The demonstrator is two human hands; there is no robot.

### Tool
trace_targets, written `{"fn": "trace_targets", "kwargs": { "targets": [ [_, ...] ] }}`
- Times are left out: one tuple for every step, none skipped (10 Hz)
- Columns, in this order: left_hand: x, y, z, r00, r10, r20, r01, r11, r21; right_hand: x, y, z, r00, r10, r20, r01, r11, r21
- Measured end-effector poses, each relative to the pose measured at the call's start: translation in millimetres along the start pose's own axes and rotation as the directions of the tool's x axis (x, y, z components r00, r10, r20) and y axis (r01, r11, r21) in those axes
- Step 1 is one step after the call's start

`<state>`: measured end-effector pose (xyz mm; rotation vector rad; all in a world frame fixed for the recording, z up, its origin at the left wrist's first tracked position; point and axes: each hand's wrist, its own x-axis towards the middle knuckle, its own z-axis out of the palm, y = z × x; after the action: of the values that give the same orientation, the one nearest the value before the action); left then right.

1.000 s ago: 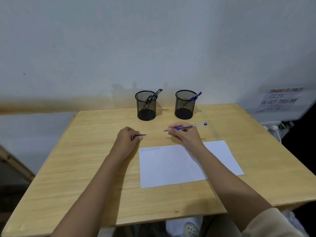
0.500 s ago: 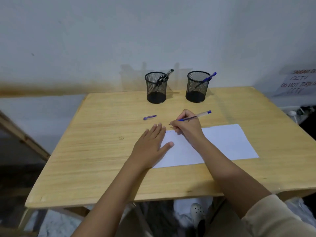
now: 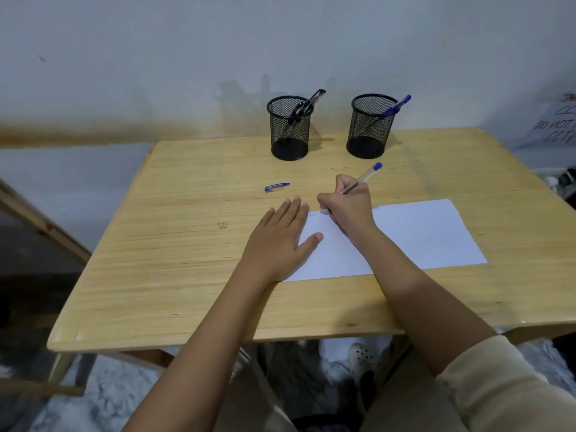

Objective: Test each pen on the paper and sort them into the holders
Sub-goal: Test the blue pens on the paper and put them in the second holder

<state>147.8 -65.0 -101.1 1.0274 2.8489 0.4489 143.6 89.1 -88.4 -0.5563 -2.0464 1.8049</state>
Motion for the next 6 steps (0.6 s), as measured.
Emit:
{"fn": "trace_targets", "kwargs": {
  "targets": [
    [-0.4,0.8,0.2,1.000,0.000,-0.006,0.000,1.000,-0.004,0.3,1.0,0.0,1.000,0.004,0.006,-0.004,1.000,-0.009],
    [0.2,1.1,0.2,1.000,0.000,-0.006,0.000,1.000,0.004,0.9,0.5,-0.8,1.000,-0.006,0.007,0.007,0.999,-0.048],
    [0.3,0.5,0.7,1.000,0.001,-0.009,-0.001,1.000,0.005,0.4,1.3,-0.6,1.000,-0.022,-0.014,0.022,0.999,-0.045],
    [0.5,-0.3,1.5,1.000,0.003,-0.014,-0.003,1.000,0.006,0.2,0.3,-0.9,1.000,-0.009,0.016,0.011,0.996,-0.084],
    [0.6,-0.1,1.6,1.000,0.000,-0.013,0.000,1.000,0.006,1.1,-0.3,-3.3,1.000,0.009,0.012,-0.009,0.999,-0.053],
    [0.7,-0.3,2.0,1.000,0.002,-0.014,-0.002,1.000,0.004,0.5,0.2,-2.6,1.000,-0.005,-0.006,0.005,0.999,-0.046]
  ]
}}
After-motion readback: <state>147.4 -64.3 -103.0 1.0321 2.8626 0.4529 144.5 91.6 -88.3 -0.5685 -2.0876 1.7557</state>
